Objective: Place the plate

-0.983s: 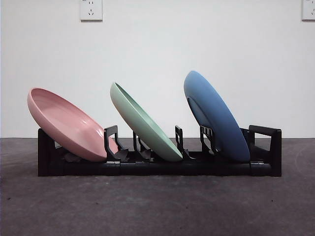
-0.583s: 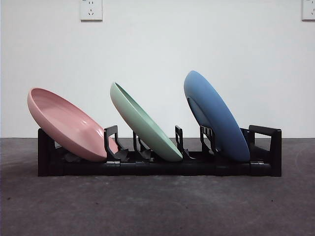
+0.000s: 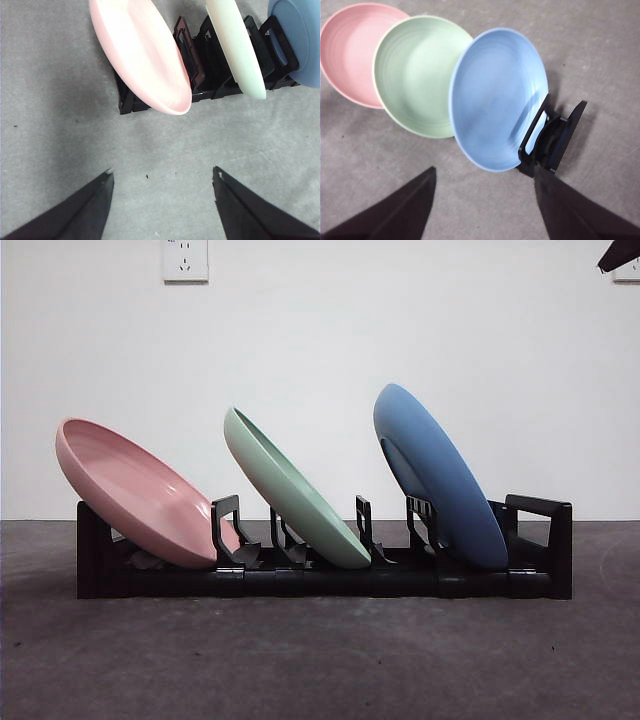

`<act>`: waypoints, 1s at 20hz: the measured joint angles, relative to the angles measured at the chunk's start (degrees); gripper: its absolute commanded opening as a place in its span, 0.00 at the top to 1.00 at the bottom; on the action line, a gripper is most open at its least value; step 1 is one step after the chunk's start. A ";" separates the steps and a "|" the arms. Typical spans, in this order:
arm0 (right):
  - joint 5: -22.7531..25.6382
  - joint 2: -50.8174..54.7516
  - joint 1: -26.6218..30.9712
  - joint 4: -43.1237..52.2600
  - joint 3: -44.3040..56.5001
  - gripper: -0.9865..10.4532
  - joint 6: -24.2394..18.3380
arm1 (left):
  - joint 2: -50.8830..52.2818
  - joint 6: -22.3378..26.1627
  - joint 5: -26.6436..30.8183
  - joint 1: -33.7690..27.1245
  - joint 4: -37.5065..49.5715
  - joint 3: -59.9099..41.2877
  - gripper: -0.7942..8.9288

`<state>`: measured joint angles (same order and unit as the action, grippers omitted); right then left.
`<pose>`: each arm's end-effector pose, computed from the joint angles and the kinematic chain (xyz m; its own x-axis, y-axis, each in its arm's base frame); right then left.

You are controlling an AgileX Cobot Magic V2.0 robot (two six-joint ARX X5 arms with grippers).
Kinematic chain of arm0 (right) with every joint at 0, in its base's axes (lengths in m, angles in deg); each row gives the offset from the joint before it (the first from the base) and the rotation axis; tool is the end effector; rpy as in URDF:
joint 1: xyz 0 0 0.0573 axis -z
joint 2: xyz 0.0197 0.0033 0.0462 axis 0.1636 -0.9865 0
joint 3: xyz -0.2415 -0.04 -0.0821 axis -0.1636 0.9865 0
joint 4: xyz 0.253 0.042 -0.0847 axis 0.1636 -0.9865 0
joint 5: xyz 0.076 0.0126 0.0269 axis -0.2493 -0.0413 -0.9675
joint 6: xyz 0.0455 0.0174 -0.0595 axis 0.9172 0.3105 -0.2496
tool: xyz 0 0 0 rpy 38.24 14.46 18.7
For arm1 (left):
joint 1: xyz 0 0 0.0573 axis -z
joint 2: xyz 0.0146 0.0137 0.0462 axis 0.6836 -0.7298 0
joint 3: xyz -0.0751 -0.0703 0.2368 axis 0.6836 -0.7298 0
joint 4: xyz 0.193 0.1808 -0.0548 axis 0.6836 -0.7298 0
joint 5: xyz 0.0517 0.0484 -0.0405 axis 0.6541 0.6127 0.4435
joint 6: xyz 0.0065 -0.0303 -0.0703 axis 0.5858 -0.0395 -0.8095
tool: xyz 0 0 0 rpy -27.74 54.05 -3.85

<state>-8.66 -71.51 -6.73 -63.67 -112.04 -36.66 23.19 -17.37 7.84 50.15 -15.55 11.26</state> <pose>0.2009 0.0779 0.3342 0.6392 0.5006 -0.5838 -0.5029 0.8464 0.1752 0.1677 -0.0394 0.2958 0.6347 -0.3825 -0.6714 0.2776 0.9238 -0.2638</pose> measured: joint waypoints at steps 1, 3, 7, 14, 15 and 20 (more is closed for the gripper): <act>0.00 0.00 -0.02 -0.04 -0.04 0.63 0.66 | 0.00 0.04 0.00 0.00 0.00 0.00 0.59; 0.02 -0.68 -0.52 -0.50 -0.72 0.63 3.34 | 0.00 0.09 0.02 0.00 0.00 0.00 0.59; 0.04 -7.54 -2.21 -6.78 -8.44 0.63 7.78 | 0.00 0.11 0.02 0.00 0.00 0.00 0.59; 3.08 -22.73 -8.00 -11.47 -21.99 0.63 9.60 | 0.00 0.11 0.00 0.00 0.02 0.00 0.60; 4.07 -24.85 -8.98 -11.45 -23.26 0.63 9.62 | 0.00 0.11 0.00 0.00 0.07 -0.02 0.60; 5.73 -33.79 -11.80 -9.16 -26.16 0.64 9.57 | 0.00 0.13 0.00 0.00 0.07 -0.02 0.60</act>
<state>-2.94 -105.30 -18.53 -72.83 -138.20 -27.08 23.19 -17.24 7.84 50.15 -15.48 11.24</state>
